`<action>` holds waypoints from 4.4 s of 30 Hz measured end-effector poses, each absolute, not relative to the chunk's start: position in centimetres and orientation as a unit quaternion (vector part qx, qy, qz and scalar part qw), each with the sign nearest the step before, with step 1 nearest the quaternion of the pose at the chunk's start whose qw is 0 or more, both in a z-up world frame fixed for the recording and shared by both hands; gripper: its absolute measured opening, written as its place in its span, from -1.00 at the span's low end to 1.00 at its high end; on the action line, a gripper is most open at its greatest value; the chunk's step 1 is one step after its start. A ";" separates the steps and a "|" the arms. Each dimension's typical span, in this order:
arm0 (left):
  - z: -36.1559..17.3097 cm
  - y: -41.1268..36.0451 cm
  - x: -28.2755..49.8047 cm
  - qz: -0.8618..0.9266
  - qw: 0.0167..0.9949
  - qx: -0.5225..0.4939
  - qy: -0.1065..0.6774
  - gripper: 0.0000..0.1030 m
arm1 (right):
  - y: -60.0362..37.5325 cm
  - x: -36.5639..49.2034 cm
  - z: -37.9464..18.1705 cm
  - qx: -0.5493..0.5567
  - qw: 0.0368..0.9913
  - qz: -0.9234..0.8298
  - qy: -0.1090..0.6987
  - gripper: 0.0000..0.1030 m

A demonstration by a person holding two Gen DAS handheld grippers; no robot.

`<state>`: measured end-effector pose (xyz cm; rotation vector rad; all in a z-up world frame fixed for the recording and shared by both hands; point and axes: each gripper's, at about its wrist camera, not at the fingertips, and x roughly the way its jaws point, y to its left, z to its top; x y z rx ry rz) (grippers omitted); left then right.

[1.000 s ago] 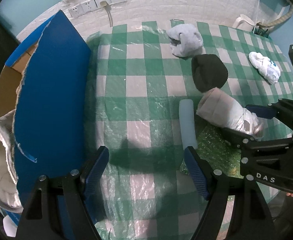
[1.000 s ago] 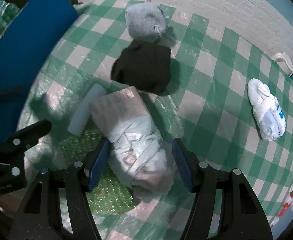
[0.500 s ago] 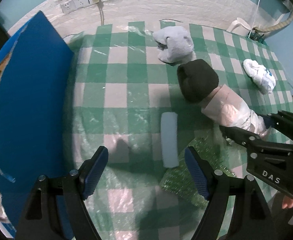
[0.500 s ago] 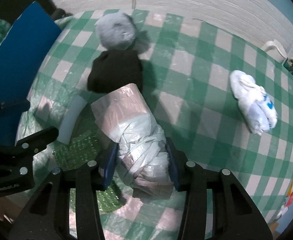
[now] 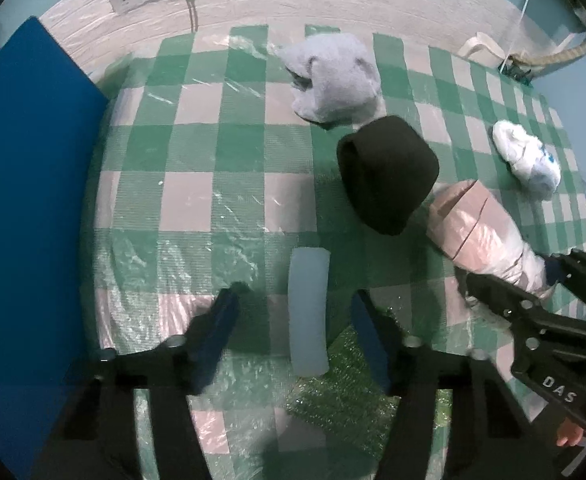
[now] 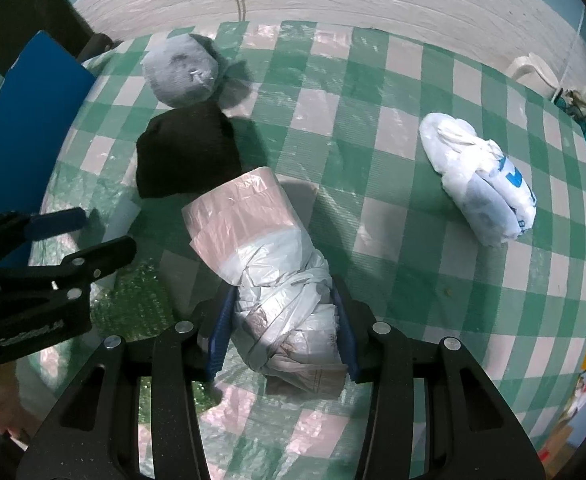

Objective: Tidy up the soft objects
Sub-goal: 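Grasp the white foam stick with the left tool, then carry the plastic bundle with the right tool while the left tool carries the foam stick to the box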

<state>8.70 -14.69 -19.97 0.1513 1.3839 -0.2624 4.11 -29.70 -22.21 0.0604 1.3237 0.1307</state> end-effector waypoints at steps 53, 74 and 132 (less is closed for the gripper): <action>-10.5 -12.4 2.7 -0.094 0.832 0.128 0.532 -0.74 | -25.6 2.1 -12.0 0.026 0.837 0.079 0.542 -0.13; -6.2 -6.6 2.4 -0.064 0.859 0.085 0.501 -0.74 | -19.7 2.7 -7.5 0.011 0.856 0.126 0.502 -0.13; -8.7 13.0 2.2 0.061 0.847 -0.015 0.527 -0.74 | 4.3 6.3 -11.0 -0.078 0.792 0.262 0.545 -0.13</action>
